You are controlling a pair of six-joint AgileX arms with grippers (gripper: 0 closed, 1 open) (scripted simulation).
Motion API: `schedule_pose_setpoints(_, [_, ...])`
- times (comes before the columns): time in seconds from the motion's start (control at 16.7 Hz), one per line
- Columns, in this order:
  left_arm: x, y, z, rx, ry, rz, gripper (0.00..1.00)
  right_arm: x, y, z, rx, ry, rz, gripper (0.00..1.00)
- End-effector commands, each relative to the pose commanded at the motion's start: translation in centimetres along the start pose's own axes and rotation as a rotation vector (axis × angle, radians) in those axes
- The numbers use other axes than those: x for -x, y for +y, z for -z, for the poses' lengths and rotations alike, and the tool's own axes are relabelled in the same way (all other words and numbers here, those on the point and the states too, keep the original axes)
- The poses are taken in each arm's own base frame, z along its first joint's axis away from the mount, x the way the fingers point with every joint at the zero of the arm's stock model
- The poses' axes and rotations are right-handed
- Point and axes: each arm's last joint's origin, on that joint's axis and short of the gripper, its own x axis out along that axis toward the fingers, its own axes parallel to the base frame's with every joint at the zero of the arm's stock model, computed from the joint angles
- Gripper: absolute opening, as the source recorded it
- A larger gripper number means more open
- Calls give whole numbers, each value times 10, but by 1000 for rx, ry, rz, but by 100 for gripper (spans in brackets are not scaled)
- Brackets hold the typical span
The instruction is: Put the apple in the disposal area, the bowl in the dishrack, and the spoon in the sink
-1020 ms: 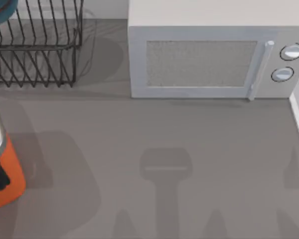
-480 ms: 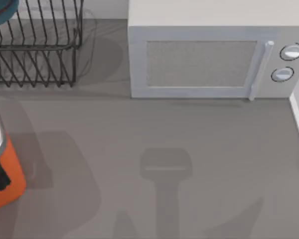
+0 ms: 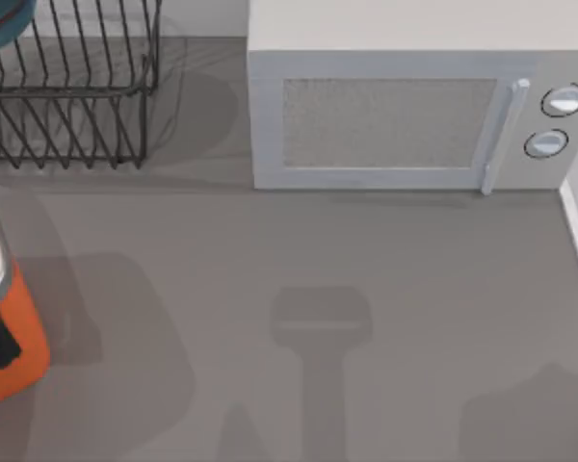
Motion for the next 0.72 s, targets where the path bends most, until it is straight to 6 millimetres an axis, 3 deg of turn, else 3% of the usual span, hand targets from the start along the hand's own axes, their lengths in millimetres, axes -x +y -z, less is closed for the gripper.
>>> schedule_pose_setpoints(0.3, [0,0,0,0,0,0,100,-6,-1,-34,-158,169,103,100])
schedule_pose_setpoints(0.72, [0,0,0,0,0,0,100,-7,0,-36,-166,178,109,100])
